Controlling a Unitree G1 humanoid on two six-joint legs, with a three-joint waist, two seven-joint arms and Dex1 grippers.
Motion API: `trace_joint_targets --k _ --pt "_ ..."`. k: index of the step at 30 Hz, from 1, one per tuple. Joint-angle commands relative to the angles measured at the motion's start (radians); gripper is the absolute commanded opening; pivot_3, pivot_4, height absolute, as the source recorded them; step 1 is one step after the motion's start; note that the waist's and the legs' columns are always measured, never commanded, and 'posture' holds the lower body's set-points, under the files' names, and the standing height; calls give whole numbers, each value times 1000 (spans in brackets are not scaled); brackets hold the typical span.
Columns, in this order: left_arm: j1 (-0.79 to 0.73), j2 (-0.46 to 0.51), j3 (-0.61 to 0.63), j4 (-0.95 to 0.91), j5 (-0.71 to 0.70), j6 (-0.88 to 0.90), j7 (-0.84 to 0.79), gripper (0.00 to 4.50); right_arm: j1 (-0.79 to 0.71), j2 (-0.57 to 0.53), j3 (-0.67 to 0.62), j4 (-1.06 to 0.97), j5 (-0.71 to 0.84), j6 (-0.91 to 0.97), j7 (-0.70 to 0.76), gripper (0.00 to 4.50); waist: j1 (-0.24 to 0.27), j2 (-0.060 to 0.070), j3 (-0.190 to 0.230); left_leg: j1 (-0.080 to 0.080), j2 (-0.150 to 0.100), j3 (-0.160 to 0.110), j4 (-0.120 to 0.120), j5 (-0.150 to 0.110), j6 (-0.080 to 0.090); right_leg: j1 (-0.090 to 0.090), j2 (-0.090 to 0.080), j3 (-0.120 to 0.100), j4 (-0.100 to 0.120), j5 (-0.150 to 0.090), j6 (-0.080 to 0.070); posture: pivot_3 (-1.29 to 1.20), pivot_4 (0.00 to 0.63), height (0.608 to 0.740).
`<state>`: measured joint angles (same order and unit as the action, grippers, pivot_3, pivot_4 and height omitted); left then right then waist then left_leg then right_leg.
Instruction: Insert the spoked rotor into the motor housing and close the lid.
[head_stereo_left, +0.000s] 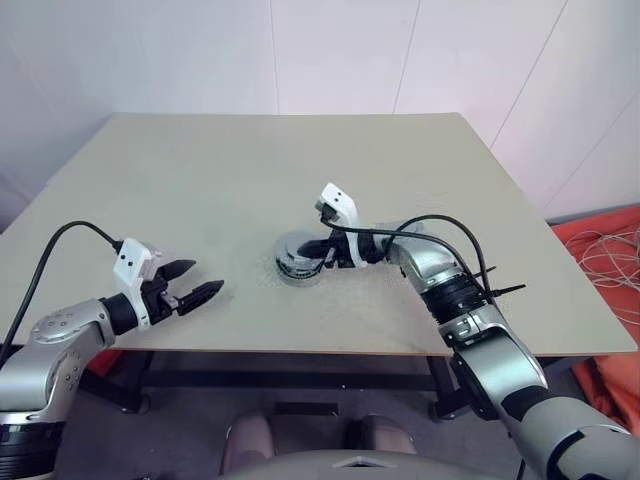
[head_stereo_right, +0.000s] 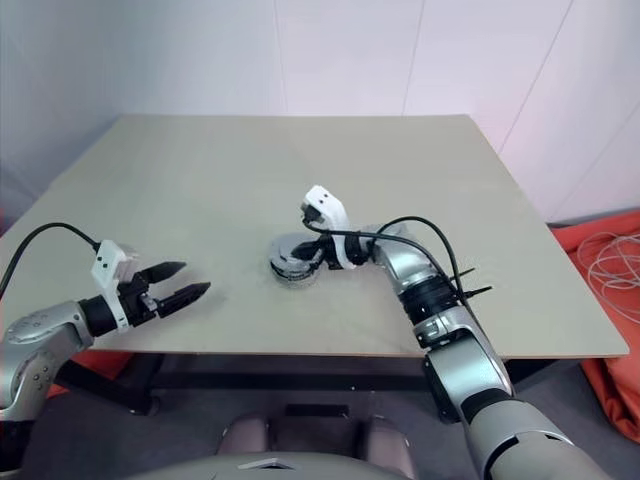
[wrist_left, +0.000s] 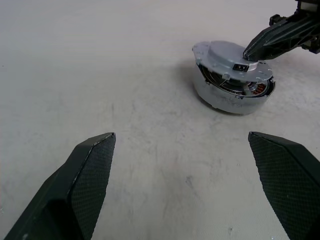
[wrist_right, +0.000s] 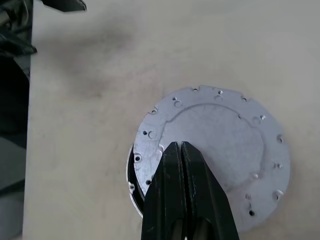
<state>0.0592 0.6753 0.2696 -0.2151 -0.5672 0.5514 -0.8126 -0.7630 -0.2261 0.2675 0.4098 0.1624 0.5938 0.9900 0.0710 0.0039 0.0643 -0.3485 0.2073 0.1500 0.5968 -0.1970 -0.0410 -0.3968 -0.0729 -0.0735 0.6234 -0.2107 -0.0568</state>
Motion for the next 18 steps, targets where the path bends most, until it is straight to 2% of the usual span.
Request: trace_joint_targets --k 1,2,5,16,18 --pt "-6 2 15 -22 -1 -19 0 4500 -35 14 -73 -31 45 -48 -20 21 0 0 0 0 0 0 0 0 0 0 0 0 0 0 0 0 0 740" --pt "-7 1 14 -20 0 -20 0 4500 -38 17 -89 -19 49 -66 -30 21 0 0 0 0 0 0 0 0 0 0 0 0 0 0 0 0 0 740" --pt "-11 -1 10 -14 5 -25 0 4500 -36 22 -128 6 59 -112 -53 589 0 0 0 0 0 0 0 0 0 0 0 0 0 0 0 0 0 740" --pt "-14 -5 10 -1 9 -34 -4 4500 0 33 -110 42 67 -58 -29 4323 -1 0 0 0 0 0 0 0 0 0 0 0 0 0 -1 0 0 740" --pt "-15 -6 9 4 12 -38 -3 4500 8 51 -124 50 75 -51 -44 4470 -1 0 0 0 0 0 0 0 0 0 0 0 0 0 0 0 0 740"
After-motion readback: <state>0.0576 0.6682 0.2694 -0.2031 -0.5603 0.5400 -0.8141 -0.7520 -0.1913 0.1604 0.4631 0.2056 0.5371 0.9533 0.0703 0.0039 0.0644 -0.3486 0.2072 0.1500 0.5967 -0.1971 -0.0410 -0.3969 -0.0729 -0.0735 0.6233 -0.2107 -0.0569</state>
